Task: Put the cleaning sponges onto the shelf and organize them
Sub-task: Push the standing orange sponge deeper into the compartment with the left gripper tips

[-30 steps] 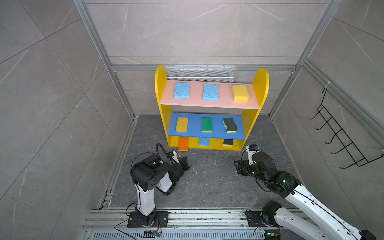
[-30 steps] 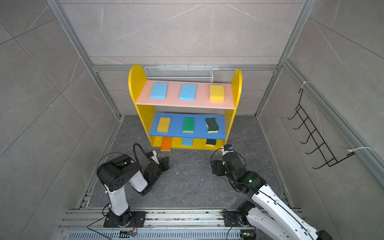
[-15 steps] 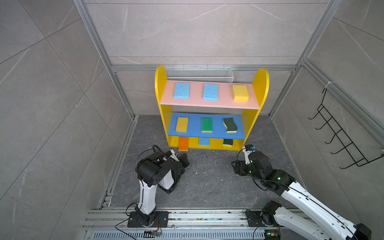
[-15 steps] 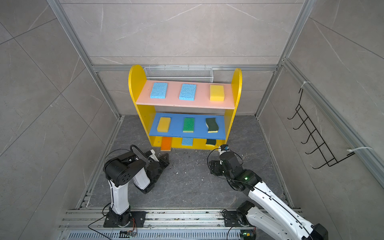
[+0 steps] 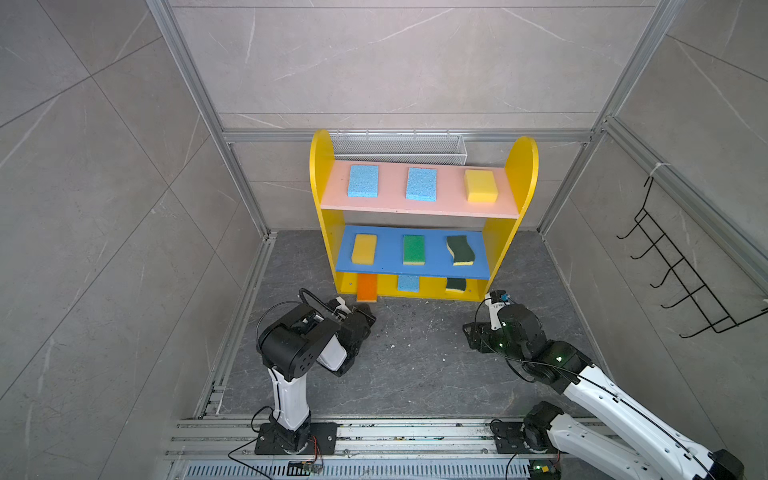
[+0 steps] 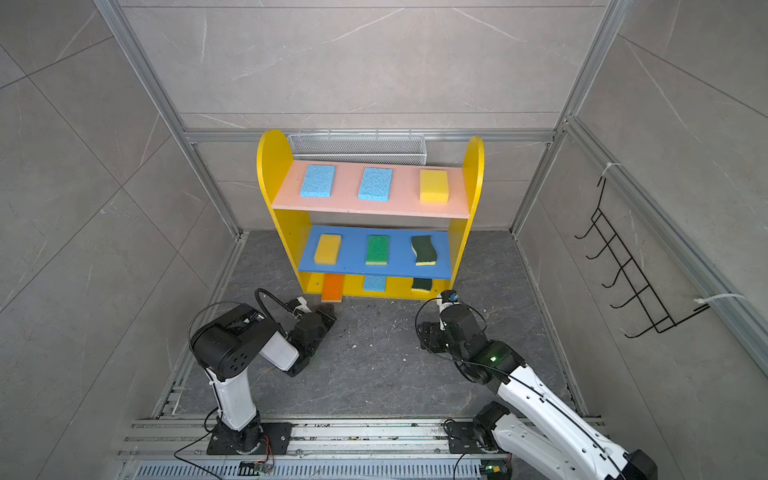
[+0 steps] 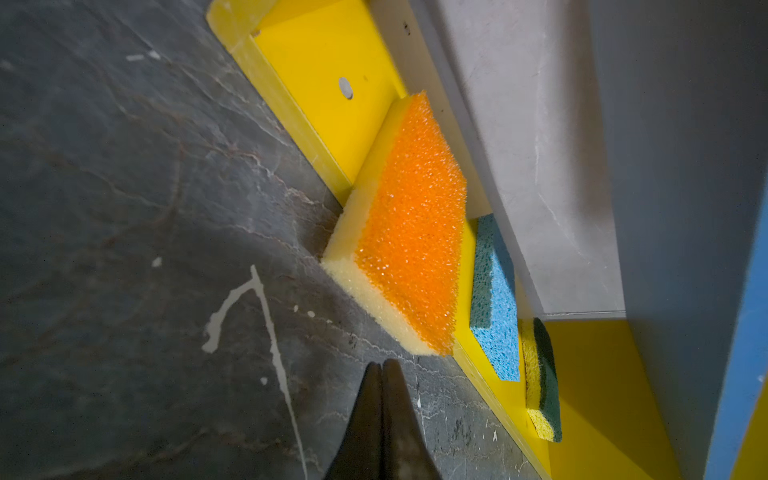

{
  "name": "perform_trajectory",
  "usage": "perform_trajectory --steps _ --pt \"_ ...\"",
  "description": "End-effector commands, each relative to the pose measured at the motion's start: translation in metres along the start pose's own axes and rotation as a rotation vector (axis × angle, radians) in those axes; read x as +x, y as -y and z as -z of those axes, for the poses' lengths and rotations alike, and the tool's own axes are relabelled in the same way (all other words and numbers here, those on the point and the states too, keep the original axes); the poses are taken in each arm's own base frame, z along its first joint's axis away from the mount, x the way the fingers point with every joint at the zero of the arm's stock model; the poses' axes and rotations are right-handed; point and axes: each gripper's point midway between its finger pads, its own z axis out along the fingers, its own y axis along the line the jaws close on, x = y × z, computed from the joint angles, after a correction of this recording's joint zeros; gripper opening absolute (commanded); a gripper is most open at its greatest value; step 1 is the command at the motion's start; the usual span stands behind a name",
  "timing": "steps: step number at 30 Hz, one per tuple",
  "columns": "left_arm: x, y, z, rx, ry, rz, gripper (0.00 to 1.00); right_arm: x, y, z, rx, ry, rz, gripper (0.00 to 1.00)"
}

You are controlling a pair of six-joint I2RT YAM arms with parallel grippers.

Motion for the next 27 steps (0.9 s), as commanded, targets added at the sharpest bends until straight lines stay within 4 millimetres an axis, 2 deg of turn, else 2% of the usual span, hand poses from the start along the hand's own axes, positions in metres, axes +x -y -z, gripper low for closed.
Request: perform_trajectory --steps 1,5,12,27 --pt "0.011 -0.033 -0.001 -0.177 -0.072 -0.028 0.0 0.001 -0.001 0.002 -0.015 0.007 0.0 0.73" --pt "0.01 -0.028 -0.006 -0.163 -0.075 -0.011 0.0 0.001 -0.001 0.004 -0.019 0.015 0.001 0.73" --pt "0.014 -0.039 -0.018 -0.137 -0.051 0.068 0.0 0.004 0.001 0.003 -0.019 0.009 0.007 0.73" --pt "0.006 -0.049 -0.026 -0.149 0.006 0.067 0.0 0.008 0.001 -0.002 -0.017 -0.005 0.013 0.73"
